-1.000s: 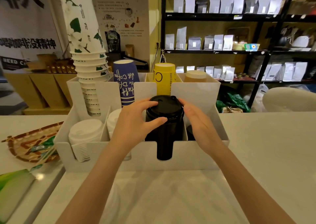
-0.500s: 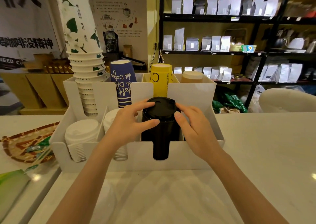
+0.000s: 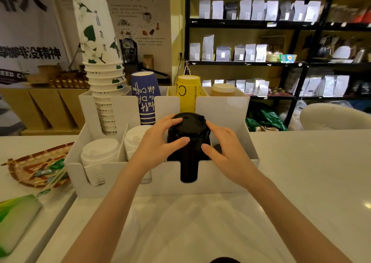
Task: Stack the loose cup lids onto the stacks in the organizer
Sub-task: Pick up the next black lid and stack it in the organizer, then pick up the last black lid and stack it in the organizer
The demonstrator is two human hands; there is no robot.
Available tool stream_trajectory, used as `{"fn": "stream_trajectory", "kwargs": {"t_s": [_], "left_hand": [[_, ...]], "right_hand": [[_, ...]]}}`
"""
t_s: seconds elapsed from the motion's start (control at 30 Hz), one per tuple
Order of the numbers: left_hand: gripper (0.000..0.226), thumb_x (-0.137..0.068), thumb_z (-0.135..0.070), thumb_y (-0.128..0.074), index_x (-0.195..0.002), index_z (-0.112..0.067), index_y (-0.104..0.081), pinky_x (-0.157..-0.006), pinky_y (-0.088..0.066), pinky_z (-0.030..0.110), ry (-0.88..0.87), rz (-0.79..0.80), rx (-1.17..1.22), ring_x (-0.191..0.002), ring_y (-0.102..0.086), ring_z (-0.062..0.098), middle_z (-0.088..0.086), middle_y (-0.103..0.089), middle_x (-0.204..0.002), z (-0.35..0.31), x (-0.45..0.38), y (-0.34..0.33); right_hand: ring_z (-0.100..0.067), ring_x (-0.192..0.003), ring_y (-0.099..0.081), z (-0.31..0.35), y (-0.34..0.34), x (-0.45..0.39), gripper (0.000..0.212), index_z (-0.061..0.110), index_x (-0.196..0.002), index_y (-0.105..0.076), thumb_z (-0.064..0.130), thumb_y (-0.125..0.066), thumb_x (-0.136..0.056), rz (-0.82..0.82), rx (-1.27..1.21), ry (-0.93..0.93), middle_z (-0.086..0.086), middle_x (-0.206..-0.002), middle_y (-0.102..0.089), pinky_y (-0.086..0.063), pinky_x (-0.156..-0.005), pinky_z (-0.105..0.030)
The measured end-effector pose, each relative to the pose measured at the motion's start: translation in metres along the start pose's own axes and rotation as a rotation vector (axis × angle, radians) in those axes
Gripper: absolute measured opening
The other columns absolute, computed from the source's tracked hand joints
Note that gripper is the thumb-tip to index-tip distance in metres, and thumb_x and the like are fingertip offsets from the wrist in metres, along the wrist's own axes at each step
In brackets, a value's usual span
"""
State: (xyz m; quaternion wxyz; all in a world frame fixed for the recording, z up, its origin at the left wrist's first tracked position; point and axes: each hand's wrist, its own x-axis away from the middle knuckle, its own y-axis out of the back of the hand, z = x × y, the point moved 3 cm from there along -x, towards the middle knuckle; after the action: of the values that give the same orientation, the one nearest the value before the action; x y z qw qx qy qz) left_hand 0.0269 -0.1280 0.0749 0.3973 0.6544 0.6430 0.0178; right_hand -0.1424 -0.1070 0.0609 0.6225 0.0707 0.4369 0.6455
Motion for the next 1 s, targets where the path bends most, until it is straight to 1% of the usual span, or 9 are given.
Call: {"fn": "stream_trajectory", "kwargs": {"t_s": [0.1, 0.27, 0.37, 0.47, 0.53, 0.63, 0.73, 0.8, 1.0], "left_hand": [[0.051, -0.077, -0.029, -0.064, -0.125, -0.023, -0.047, -0.103, -0.025, 0.026, -0.02, -0.016, -0.04, -0.132, -0.027, 0.014, 0.001, -0.031, -0.144, 0.0, 0.002, -0.001], [0.051, -0.084, -0.028, -0.054, -0.131, -0.016, -0.039, -0.1, -0.021, 0.019, -0.077, -0.042, -0.178, -0.13, -0.03, 0.016, 0.004, -0.035, -0.143, -0.004, 0.009, -0.006], [0.053, -0.088, -0.028, -0.048, -0.136, -0.015, -0.03, -0.108, -0.016, 0.025, -0.074, -0.09, -0.261, -0.137, -0.021, 0.02, 0.007, -0.026, -0.149, -0.007, 0.017, -0.012], [0.053, -0.089, -0.033, -0.045, -0.137, -0.015, -0.027, -0.111, -0.014, 0.032, -0.104, -0.179, -0.337, -0.139, -0.017, 0.023, 0.01, -0.021, -0.151, -0.014, 0.036, -0.02], [0.053, -0.088, -0.038, -0.043, -0.135, -0.017, -0.03, -0.109, -0.017, 0.032, -0.154, -0.194, -0.292, -0.137, -0.02, 0.021, 0.01, -0.024, -0.15, -0.024, 0.055, -0.025], [0.055, -0.084, -0.047, -0.035, -0.134, -0.024, -0.031, -0.106, -0.015, 0.02, -0.221, -0.062, -0.183, -0.131, -0.019, 0.004, -0.005, -0.026, -0.146, -0.038, 0.089, -0.037], [0.056, -0.081, -0.056, -0.033, -0.133, -0.036, -0.024, -0.102, -0.009, 0.007, -0.239, 0.16, -0.131, -0.128, -0.015, -0.009, -0.02, -0.02, -0.142, -0.042, 0.129, -0.051], [0.059, -0.079, -0.063, -0.032, -0.133, -0.04, -0.023, -0.104, -0.011, 0.005, -0.229, 0.309, -0.099, -0.131, -0.015, -0.009, -0.023, -0.018, -0.144, -0.038, 0.155, -0.058], [0.086, -0.066, -0.065, -0.055, -0.136, -0.043, -0.01, -0.107, -0.008, 0.009, -0.127, 0.639, -0.121, -0.133, -0.003, -0.012, -0.027, -0.004, -0.147, -0.027, 0.195, -0.064]], "right_hand": [[-0.002, -0.121, -0.029, 0.006, 0.01, 0.02, 0.062, 0.029, -0.141, -0.016, 0.027, -0.05, -0.089, 0.036, -0.094, -0.035, 0.018, -0.128, -0.033, -0.026, -0.098, -0.021], [0.007, -0.121, -0.037, 0.004, 0.015, 0.082, 0.066, 0.04, -0.138, -0.013, 0.037, -0.052, -0.085, 0.012, -0.149, -0.081, 0.02, -0.136, -0.039, -0.035, -0.09, -0.003], [0.015, -0.119, -0.036, -0.002, 0.013, 0.121, 0.069, 0.048, -0.136, -0.011, 0.047, -0.052, -0.08, 0.073, -0.14, -0.115, 0.025, -0.133, -0.043, -0.035, -0.094, -0.009], [0.027, -0.113, -0.029, -0.01, 0.011, 0.153, 0.069, 0.055, -0.132, -0.009, 0.05, -0.054, -0.079, 0.176, -0.122, -0.176, 0.035, -0.128, -0.038, -0.029, -0.087, 0.002], [0.026, -0.114, -0.029, -0.014, 0.01, 0.168, 0.07, 0.057, -0.132, -0.011, 0.051, -0.056, -0.078, 0.241, -0.116, -0.223, 0.035, -0.129, -0.037, -0.029, -0.087, -0.002], [0.015, -0.12, -0.032, -0.017, 0.008, 0.184, 0.065, 0.056, -0.129, -0.021, 0.049, -0.058, -0.076, 0.304, -0.089, -0.244, 0.031, -0.13, -0.039, -0.03, -0.093, -0.012], [0.014, -0.119, -0.031, -0.016, 0.005, 0.192, 0.052, 0.044, -0.125, -0.038, 0.05, -0.056, -0.077, 0.329, 0.005, -0.199, 0.031, -0.124, -0.04, -0.026, -0.097, -0.008], [0.012, -0.117, -0.032, -0.014, 0.004, 0.193, 0.046, 0.036, -0.119, -0.048, 0.054, -0.05, -0.077, 0.317, 0.069, -0.139, 0.029, -0.116, -0.047, -0.025, -0.096, -0.006], [0.0, -0.108, -0.044, -0.015, 0.0, 0.194, 0.046, 0.031, -0.113, -0.053, 0.057, -0.046, -0.076, 0.277, 0.076, -0.13, 0.016, -0.109, -0.058, -0.039, -0.095, -0.024]]}}
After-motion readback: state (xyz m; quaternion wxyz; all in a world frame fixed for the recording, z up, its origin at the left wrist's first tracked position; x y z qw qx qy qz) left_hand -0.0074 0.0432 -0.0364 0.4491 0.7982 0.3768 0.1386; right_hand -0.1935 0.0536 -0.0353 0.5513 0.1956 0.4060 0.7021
